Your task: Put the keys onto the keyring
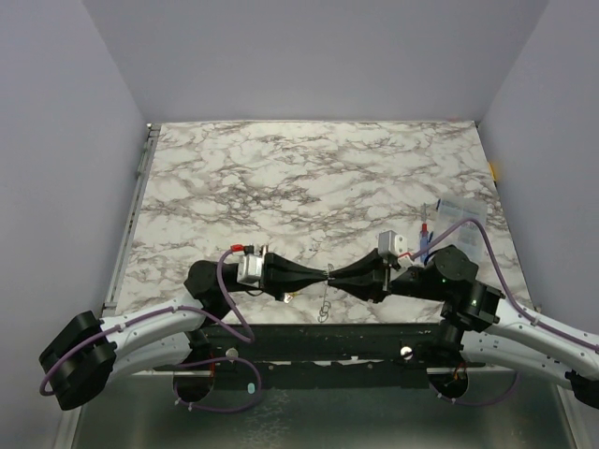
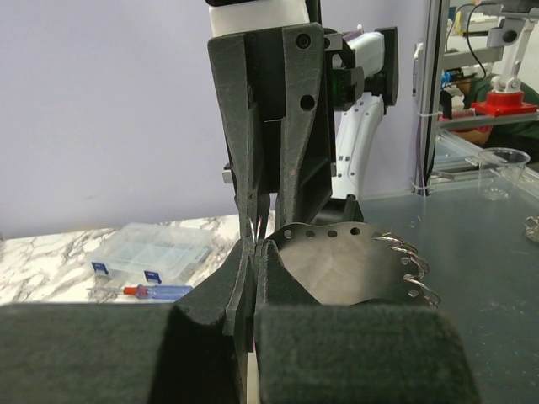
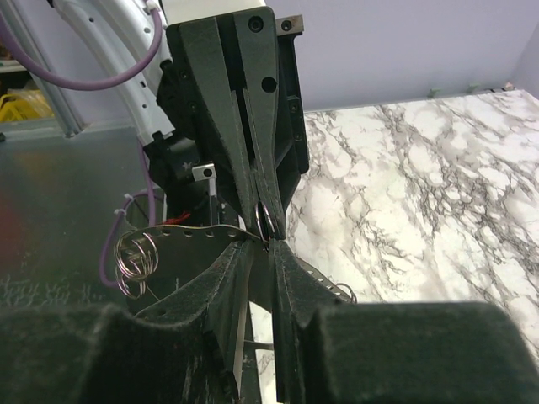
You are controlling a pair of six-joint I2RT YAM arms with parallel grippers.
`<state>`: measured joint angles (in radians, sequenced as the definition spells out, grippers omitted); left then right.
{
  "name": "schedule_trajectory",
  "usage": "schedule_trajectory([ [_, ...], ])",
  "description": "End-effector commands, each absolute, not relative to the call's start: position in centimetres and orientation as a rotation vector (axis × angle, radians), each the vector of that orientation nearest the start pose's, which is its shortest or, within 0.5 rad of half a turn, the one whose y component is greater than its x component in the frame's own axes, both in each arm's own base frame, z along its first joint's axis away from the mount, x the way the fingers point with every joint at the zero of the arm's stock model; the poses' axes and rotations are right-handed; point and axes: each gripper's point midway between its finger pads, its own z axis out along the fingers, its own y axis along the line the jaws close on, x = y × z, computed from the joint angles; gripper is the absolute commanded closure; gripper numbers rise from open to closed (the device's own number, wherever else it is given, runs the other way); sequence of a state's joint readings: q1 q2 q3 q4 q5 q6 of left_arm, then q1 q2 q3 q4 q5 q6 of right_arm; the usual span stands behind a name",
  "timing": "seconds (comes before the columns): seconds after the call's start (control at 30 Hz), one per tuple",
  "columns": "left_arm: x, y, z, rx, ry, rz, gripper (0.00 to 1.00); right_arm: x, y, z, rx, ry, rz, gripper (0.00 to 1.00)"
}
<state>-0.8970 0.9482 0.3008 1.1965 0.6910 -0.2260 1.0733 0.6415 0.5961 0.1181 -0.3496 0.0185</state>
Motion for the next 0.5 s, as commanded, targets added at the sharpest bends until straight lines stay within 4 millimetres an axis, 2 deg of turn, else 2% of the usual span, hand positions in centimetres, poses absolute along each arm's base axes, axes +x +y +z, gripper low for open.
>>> schedule_trajectory([
  [0.0,8.5,-30.9,29.3,1.065,0.796,-1.338,1.0,8.7,28.9,31.4,-1.061,1.166,1.117,0.78],
  [0.17,8.4,-31.3,28.4,1.099,0.827,-1.355,1.0,9.0,29.2,30.7,-1.103,1.181,1.078,0.83],
  [0.37,8.3,-31.5,27.8,1.125,0.846,-1.364,1.0,9.6,29.6,29.9,-1.142,1.217,1.036,0.98],
  [0.47,8.4,-31.6,27.4,1.139,0.861,-1.357,1.0,9.8,29.7,29.6,-1.158,1.226,1.016,0.99],
])
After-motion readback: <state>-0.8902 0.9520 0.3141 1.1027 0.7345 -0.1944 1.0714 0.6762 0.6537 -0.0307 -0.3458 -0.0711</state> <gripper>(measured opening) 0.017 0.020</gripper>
